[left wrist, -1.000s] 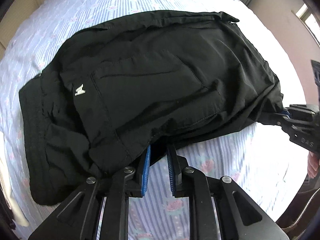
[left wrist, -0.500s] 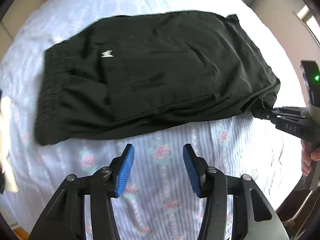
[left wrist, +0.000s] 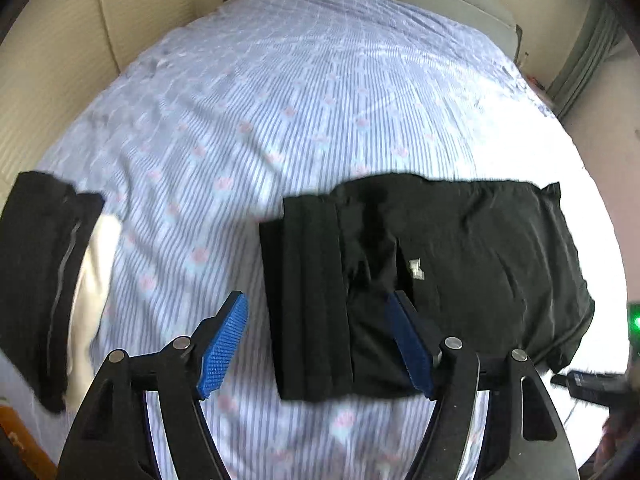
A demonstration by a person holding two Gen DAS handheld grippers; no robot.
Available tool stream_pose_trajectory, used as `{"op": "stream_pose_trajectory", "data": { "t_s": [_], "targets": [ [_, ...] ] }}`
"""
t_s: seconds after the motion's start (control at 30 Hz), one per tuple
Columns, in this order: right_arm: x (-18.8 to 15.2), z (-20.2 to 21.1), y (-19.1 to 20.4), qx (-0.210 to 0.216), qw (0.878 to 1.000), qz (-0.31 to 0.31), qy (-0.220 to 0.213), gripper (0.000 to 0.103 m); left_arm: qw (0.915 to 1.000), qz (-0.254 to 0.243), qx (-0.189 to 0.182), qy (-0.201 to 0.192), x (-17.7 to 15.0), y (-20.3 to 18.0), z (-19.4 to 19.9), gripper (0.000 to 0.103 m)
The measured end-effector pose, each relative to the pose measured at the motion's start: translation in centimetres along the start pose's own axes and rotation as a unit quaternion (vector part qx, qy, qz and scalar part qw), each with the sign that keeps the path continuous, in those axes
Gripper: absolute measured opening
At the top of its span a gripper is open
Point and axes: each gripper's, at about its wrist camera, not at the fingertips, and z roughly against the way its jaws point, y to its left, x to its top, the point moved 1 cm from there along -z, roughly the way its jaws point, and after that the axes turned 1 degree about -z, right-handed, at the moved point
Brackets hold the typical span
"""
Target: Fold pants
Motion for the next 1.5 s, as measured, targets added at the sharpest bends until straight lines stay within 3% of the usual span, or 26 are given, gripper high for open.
{"op": "stream_pose_trajectory", "data": {
  "t_s": [0.07,0.1,0.2,0.3,0.4,0.43,0.47,0.53,0.57,0.77,0.97,1.1,1.2,1.23,1.27,1.3,1.5],
  "targets": [
    [-0.7,2.5,1.2,0.004,1.0,-0.004,-0.031,0.061,0.9999,0.005,-0.016,-0.002,1.4,0.8,-0.9,0.075],
    [-0.7,3.9,2.3,0.004,0.999,0.004,-0.051,0.065,0.9996,0.011,-0.026,0.0,1.9,0.7,-1.6,0.076],
    [0.9,5.9,5.6,0.019,0.994,0.044,-0.097,0.067,0.998,0.025,-0.054,0.021,3.1,1.6,-4.0,0.075],
    [2.7,6.2,7.5,0.031,0.991,0.069,-0.107,0.067,0.9963,0.046,-0.052,0.05,3.6,2.8,-6.7,0.071],
    [3.4,5.8,9.7,0.027,0.989,0.092,-0.112,0.067,0.9925,0.066,-0.064,0.08,3.4,3.4,-8.8,0.057],
    [3.5,5.6,10.3,0.026,0.989,0.1,-0.109,0.067,0.9912,0.066,-0.07,0.09,3.2,3.4,-9.3,0.046],
    [3.2,5.3,10.3,0.027,0.989,0.104,-0.106,0.067,0.9902,0.065,-0.072,0.1,3.1,3.4,-9.7,0.029],
    [2.9,4.9,10.7,0.033,0.989,0.105,-0.095,0.067,0.9896,0.069,-0.066,0.107,2.8,3.3,-10.0,0.022],
    [2.6,4.6,10.4,0.038,0.99,0.105,-0.089,0.067,0.9907,0.071,-0.064,0.097,2.7,3.3,-9.5,0.01],
    [-0.2,3.8,10.4,0.05,0.99,0.108,-0.073,0.067,0.9915,0.092,-0.067,0.062,2.8,4.7,-7.0,0.006],
    [-0.3,4.4,10.9,0.059,0.989,0.113,-0.08,0.067,0.9931,0.094,-0.034,0.061,2.2,5.5,-6.8,0.006],
    [-0.3,4.9,11.1,0.051,0.988,0.119,-0.09,0.067,0.9923,0.079,0.008,0.095,2.7,5.1,-8.5,0.012],
    [-0.2,4.9,10.5,0.055,0.989,0.107,-0.089,0.067,0.9928,0.023,0.074,0.092,3.4,3.2,-7.2,0.032],
    [-0.2,4.9,10.0,0.063,0.989,0.099,-0.089,0.067,0.9932,0.004,0.084,0.08,3.5,2.5,-6.3,0.046],
    [-0.3,5.0,9.2,0.068,0.989,0.095,-0.089,0.067,0.9943,-0.013,0.083,0.065,3.6,1.8,-5.1,0.058],
    [-0.3,5.1,8.7,0.071,0.989,0.091,-0.091,0.067,0.9954,-0.03,0.074,0.052,3.5,1.1,-3.9,0.061],
    [-0.2,5.8,4.6,0.063,0.99,0.069,-0.105,0.067,0.994,-0.095,0.041,0.035,2.1,-2.4,0.9,0.064]
  ]
}}
